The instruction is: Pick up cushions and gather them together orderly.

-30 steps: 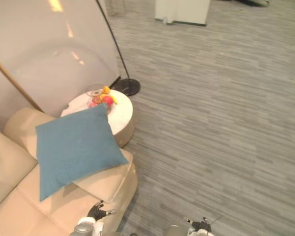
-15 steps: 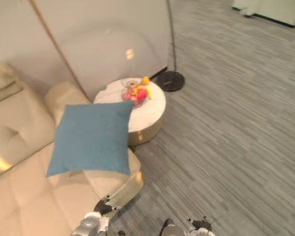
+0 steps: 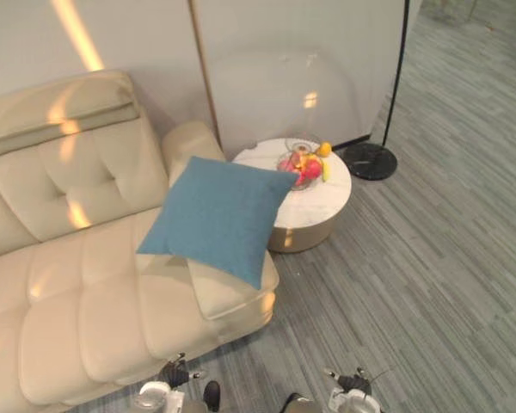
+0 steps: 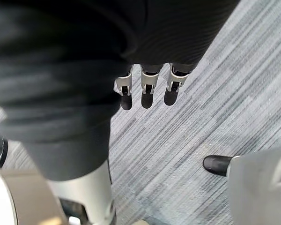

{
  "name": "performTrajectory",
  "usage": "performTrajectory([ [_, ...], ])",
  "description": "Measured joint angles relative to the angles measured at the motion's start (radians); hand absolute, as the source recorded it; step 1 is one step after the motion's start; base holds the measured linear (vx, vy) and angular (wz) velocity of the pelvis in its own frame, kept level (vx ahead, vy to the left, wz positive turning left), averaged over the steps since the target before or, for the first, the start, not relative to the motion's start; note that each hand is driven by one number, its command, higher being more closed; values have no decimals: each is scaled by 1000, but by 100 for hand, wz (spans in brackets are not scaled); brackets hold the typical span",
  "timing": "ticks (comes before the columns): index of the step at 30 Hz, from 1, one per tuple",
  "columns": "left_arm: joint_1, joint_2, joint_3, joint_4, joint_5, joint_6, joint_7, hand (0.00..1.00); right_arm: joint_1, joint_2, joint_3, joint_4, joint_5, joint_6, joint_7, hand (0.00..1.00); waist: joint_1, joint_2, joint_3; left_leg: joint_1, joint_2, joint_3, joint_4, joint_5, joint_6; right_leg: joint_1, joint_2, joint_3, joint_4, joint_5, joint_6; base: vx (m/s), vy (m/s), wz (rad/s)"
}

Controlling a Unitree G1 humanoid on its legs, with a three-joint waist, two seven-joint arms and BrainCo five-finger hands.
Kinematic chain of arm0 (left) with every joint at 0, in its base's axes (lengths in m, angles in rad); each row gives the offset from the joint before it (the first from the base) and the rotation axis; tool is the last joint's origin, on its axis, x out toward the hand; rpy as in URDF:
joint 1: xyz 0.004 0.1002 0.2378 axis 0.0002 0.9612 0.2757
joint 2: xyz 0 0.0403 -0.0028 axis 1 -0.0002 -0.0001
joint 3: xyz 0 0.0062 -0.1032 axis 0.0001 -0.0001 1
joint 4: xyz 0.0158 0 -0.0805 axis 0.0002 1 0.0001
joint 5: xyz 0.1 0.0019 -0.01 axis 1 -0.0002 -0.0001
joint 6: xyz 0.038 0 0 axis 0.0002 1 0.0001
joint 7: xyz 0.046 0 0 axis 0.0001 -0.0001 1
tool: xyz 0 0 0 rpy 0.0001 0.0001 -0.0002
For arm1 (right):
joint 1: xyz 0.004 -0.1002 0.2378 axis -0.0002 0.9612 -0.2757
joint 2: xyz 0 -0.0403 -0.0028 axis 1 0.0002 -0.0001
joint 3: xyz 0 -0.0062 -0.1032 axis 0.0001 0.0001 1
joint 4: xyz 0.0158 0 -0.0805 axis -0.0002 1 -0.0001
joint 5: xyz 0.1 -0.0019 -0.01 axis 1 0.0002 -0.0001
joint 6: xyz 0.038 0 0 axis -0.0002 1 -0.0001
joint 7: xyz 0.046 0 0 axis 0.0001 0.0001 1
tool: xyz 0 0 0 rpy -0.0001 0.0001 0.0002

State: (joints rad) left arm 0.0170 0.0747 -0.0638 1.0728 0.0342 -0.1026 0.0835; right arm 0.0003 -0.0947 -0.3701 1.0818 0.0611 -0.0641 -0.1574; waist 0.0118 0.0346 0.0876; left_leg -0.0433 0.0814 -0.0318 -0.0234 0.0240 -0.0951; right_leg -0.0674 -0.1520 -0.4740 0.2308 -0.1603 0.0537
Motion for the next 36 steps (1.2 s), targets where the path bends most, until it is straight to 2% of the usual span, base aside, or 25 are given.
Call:
performTrajectory([
  [5,25,43,47,-41,-25,0,2,0,-4,-13,82,-110,34,-5,3,0,4,19,-30,-12,11,39,-45,-4,5,12,48,65,-128,21,32,-85,40,-12],
  [7,23,59,64,-87,-38,-2,4,0,-9,-25,107,-159,59,-7,4,0,5,18,-30,-23,11,42,-47,-4,5,11,54,71,-150,26,40,0,0,0],
  [10,6,102,115,-185,-63,-5,23,0,-38,-45,137,-279,90,-11,5,0,23,9,-30,-38,11,51,-45,-4,5,-8,66,103,-172,29,40,43,15,-12],
  [14,-59,165,177,-282,-129,-23,56,0,-113,-63,162,-367,123,-38,11,0,44,-13,-33,-61,11,51,-47,-2,2,-25,72,111,-196,58,28,106,-9,1],
  [16,-108,196,205,-323,-169,-38,82,0,-170,-63,192,-392,147,-44,13,0,56,-28,-31,-68,10,53,-47,22,-5,-35,76,132,-199,112,0,169,-22,-1],
  [18,-154,212,216,-346,-192,-43,92,0,-220,-64,209,-404,164,-49,16,0,62,-34,-26,-85,11,53,-47,39,0,-49,81,138,-201,143,-24,201,-33,-1],
  [20,-206,220,227,-356,-201,-48,108,0,-273,-64,220,-404,184,-49,15,0,84,-37,-19,-104,11,61,-43,41,0,-70,89,152,-202,150,-34,212,-36,-11],
  [23,-295,230,230,-357,-235,-53,132,0,-355,-66,261,-396,220,-49,12,0,98,-44,2,-115,13,65,-30,41,0,-71,94,164,-202,151,-36,161,-24,3],
  [26,-378,263,229,-354,-255,-59,139,0,-439,-70,305,-386,226,-49,9,0,105,-63,37,-132,13,68,-2,40,0,-72,90,181,-201,151,-36,115,0,5],
  [27,-425,288,229,-352,-255,-59,151,0,-490,-74,308,-358,236,-49,8,0,109,-71,66,-138,13,67,13,40,0,-72,88,188,-197,151,-36,53,4,11],
  [29,-498,325,219,-333,-267,-59,156,0,-549,-93,326,-326,259,-48,2,0,111,-74,97,-168,16,63,43,39,0,-86,87,194,-185,151,-36,21,2,12],
  [31,-622,376,196,-284,-275,-59,161,0,-628,-120,338,-277,266,-45,-3,0,130,-75,140,-210,21,61,86,38,1,-125,85,221,-153,151,-36,8,2,3],
  [36,-773,412,177,-254,-297,-59,176,0,-688,-124,338,-268,308,-42,-20,0,137,-72,177,-274,30,57,172,14,7,-166,87,235,-115,151,-36,16,-3,-2],
])
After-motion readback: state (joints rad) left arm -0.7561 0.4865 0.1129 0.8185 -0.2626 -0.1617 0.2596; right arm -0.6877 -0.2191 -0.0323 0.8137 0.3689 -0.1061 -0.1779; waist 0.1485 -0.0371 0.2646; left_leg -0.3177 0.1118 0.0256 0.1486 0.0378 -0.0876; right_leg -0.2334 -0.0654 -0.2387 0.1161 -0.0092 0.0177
